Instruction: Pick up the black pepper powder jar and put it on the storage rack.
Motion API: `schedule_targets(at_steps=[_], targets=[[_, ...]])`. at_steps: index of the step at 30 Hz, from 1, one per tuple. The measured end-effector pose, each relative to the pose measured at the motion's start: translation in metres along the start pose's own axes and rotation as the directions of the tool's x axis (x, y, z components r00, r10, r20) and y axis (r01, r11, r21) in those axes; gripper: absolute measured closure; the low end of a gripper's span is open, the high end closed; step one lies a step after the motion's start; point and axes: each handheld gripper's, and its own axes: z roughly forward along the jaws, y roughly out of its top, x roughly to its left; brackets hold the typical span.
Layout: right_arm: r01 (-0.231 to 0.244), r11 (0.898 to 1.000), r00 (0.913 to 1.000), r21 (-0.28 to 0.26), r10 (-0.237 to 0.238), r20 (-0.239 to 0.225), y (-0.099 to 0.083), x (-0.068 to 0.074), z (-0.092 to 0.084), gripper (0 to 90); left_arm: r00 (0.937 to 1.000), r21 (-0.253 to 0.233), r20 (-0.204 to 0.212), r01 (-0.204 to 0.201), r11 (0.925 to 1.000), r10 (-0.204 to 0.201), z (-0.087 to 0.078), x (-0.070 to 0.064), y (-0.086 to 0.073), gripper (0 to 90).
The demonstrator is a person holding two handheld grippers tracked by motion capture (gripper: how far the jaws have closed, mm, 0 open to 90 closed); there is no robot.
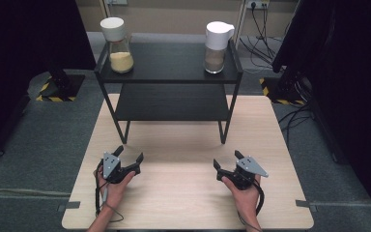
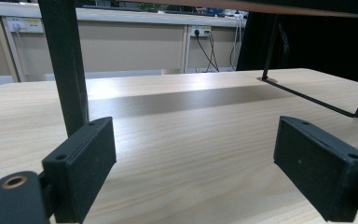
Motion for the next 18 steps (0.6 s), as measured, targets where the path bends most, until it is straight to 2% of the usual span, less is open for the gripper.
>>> schedule_targets(at_steps=[9, 18], targets=[[0.006, 1.000, 1.0000, 0.011, -0.006, 0.003, -0.012, 0.003, 0.001, 7.8, 1.0000, -0.002, 0.000, 0.000, 1.0000, 0.000, 0.000, 0.000, 0.000, 12.9], [0.013, 1.000, 0.9999, 0.013, -0.013, 0.003, -0.015, 0.003, 0.002, 7.7, 1.0000, 0.000, 0.000, -0.002, 1.0000, 0.002, 0.000, 0.000, 0.000, 12.8]])
